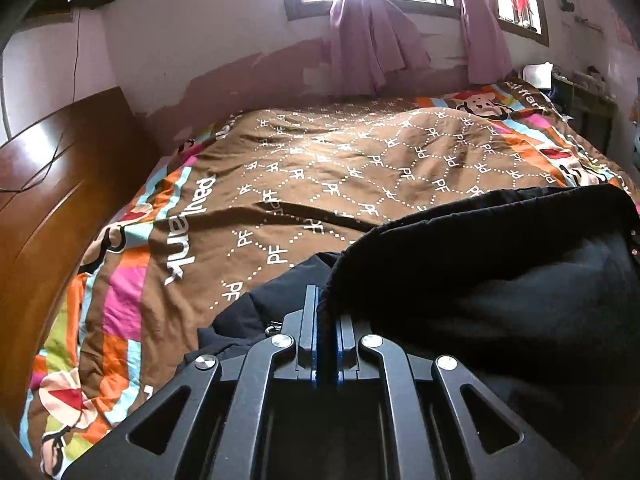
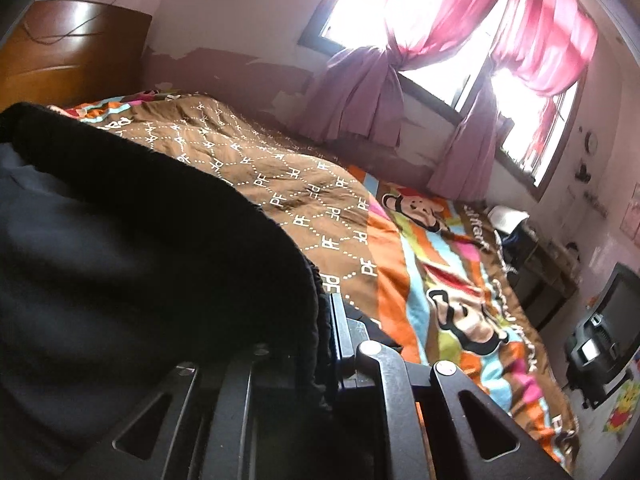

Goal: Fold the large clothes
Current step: 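Lower the jacket onto the bed and open both grippers, then grasp the jacket's folded edge with both grippers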

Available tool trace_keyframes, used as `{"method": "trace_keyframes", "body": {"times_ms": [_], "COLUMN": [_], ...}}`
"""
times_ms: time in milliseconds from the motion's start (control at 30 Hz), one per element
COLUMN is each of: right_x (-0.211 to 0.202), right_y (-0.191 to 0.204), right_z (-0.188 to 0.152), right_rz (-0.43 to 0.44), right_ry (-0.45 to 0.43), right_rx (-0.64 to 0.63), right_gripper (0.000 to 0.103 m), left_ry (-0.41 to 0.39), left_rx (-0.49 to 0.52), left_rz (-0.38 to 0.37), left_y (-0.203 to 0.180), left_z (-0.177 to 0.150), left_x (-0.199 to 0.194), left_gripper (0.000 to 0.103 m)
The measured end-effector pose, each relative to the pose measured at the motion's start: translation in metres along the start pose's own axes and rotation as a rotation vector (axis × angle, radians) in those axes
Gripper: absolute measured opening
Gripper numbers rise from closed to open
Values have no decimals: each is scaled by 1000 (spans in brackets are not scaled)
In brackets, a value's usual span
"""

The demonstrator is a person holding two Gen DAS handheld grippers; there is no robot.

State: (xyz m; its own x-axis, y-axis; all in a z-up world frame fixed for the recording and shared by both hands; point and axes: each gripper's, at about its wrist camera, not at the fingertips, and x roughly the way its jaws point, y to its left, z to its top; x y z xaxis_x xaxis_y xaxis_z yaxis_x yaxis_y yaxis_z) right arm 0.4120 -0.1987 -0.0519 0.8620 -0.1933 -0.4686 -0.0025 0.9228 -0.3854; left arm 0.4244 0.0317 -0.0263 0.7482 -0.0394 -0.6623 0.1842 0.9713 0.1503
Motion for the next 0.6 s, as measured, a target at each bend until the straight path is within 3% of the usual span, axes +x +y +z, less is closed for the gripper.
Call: {"method": "trace_keyframes", "body": {"times_ms": [100,200,233,267,300,367,467,600], "right_x": [-3,-6,-11,-18,-25,-38,-61,-88], "right_y": [-4,-15,-19,-24,-28,-33,-39,-42], "right_z": [0,7,10,13,15,21,27,27], "right_rz": [17,38,36,35,36,54,89,195], "right_ry": [7,-3,-17,-39,-57,-77,-105,-125], "right_rx": [4,33,46,61,73,88,109,181], "right_gripper": [19,48,64,78,81,85,100,103], "left_ry": [4,8,0,-14,-35,-123,-187,-205], "left_rx": [-43,-96,-118,-132,-149,-199,-225,-182], "left_rz": [-31,-68,-77,-75,-71,-98,-160,-191], "left_y": [7,14,17,19,21,29,35,32], "left_z": [1,6,9,11,14,19,25,18], "left_x": [0,-6,-11,-16,-22,-43,-67,-91], "left_gripper": [11,20,25,44,70,84,84,84]}}
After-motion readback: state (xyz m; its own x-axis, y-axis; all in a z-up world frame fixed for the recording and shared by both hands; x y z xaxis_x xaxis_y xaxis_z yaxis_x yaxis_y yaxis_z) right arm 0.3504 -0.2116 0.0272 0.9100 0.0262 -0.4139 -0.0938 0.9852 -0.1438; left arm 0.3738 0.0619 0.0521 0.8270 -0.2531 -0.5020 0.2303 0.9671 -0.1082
